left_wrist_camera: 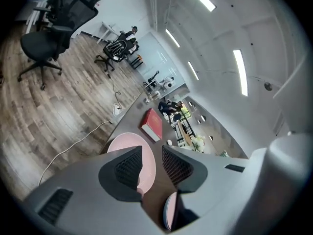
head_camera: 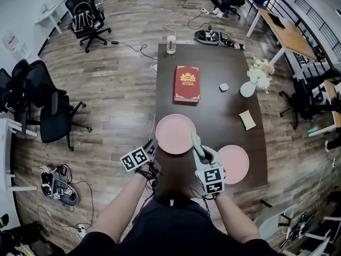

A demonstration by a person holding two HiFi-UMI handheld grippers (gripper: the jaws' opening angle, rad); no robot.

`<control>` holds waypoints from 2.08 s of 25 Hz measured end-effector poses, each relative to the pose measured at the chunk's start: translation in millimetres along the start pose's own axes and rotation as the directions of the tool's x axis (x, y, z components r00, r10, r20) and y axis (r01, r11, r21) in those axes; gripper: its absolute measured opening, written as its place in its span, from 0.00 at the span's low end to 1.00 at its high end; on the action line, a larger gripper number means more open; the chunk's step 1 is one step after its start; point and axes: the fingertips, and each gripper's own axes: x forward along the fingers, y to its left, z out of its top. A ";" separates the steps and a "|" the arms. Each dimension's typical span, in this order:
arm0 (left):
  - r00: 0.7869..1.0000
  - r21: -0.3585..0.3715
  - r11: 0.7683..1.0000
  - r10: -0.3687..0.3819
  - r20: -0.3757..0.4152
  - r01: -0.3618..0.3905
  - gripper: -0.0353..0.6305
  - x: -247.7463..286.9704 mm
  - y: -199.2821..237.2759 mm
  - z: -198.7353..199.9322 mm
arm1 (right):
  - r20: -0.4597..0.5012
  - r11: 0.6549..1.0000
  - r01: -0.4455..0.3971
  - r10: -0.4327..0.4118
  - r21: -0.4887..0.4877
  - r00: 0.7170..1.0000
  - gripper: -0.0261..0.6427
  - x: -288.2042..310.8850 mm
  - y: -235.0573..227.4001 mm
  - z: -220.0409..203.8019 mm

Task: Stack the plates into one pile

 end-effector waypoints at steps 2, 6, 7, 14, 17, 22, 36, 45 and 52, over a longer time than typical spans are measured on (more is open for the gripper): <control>1.000 -0.046 0.999 0.025 -0.019 -0.026 0.21 11.0 18.7 -6.9 | -0.008 1.000 -0.007 0.007 0.006 1.000 0.17 3.2 -0.7 -4.2; 0.995 -0.100 0.991 0.081 -0.054 -0.087 0.23 31.0 57.4 -21.4 | -0.018 1.000 -0.018 0.018 0.021 1.000 0.17 9.0 -2.7 -12.8; 0.993 -0.110 0.988 0.097 -0.065 -0.104 0.23 35.3 67.3 -25.5 | -0.023 1.000 -0.018 0.019 0.023 1.000 0.17 9.9 -3.2 -15.4; 0.980 -0.195 0.966 0.145 -0.134 -0.170 0.26 61.0 111.8 -51.6 | -0.059 0.999 -0.013 0.015 0.039 0.998 0.17 10.8 -9.6 -35.0; 0.972 -0.194 0.960 0.172 -0.161 -0.202 0.26 70.1 123.6 -60.9 | -0.077 0.999 -0.009 0.012 0.042 0.997 0.17 9.4 -10.8 -42.4; 0.963 -0.192 0.955 0.190 -0.190 -0.226 0.26 84.9 128.3 -72.8 | -0.094 0.999 -0.010 0.014 0.046 0.995 0.17 7.3 -9.8 -50.1; 0.929 -0.187 0.927 0.276 -0.246 -0.325 0.10 102.6 147.0 -93.6 | -0.122 0.999 0.004 0.003 0.053 0.992 0.17 -4.2 -11.6 -64.5; 0.934 -0.194 0.932 0.256 -0.250 -0.307 0.09 97.9 147.0 -100.8 | -0.127 0.999 -0.003 0.009 0.051 0.992 0.17 -8.4 -7.1 -68.3; 0.932 -0.165 0.941 0.245 -0.268 -0.294 0.09 77.6 149.0 -114.2 | -0.119 0.999 -0.015 0.020 0.044 0.993 0.17 -11.1 1.8 -68.2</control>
